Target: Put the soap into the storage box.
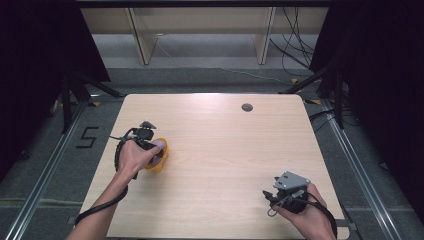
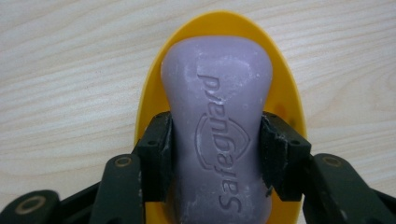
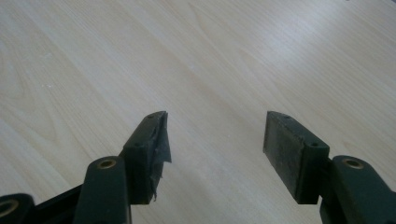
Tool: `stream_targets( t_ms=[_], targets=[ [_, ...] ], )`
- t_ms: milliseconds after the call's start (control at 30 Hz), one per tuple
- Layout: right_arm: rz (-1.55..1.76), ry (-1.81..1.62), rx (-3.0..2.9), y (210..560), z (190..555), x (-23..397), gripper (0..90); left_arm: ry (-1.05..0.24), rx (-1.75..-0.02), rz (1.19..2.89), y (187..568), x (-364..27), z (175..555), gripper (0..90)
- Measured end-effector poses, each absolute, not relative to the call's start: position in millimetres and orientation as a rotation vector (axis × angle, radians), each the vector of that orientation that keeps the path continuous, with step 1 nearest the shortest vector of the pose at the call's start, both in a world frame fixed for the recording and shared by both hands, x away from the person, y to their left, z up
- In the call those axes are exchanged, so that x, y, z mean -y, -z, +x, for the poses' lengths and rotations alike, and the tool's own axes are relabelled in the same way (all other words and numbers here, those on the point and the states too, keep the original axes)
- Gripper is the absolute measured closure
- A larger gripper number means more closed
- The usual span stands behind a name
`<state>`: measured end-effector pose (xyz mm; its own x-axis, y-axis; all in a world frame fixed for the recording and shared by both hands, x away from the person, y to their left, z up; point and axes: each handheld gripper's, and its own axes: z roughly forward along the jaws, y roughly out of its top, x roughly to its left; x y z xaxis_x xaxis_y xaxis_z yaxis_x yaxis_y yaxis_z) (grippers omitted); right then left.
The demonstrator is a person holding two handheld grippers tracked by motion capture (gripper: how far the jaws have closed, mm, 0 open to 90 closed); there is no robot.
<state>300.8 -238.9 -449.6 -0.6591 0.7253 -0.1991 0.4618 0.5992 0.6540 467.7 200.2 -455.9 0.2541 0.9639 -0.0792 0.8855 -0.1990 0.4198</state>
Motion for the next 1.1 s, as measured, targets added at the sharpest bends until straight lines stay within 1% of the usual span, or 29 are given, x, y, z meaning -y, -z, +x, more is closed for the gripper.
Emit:
stream_targets(
  t_ms=[33, 433, 733, 1100],
  targets=[
    [0.945, -0.791, -2.379, 449.6, 300.8, 238.9, 40.8, -0.280, -1.718, 2.131, 456.2, -199.4, 467.0, 48.9],
    [0.936, -0.785, -2.381, 449.3, 300.6, 238.5, 40.6, -0.285, -1.758, 2.112, 456.7, -202.1, 466.8, 48.9],
    [0.931, -0.783, -2.380, 449.4, 300.5, 238.3, 40.6, -0.299, -1.750, 2.110, 457.0, -201.2, 466.4, 48.8],
    [0.928, -0.790, -2.381, 450.2, 300.6, 237.8, 40.5, -0.310, -1.721, 2.148, 459.4, -200.9, 466.4, 48.5]
  ],
)
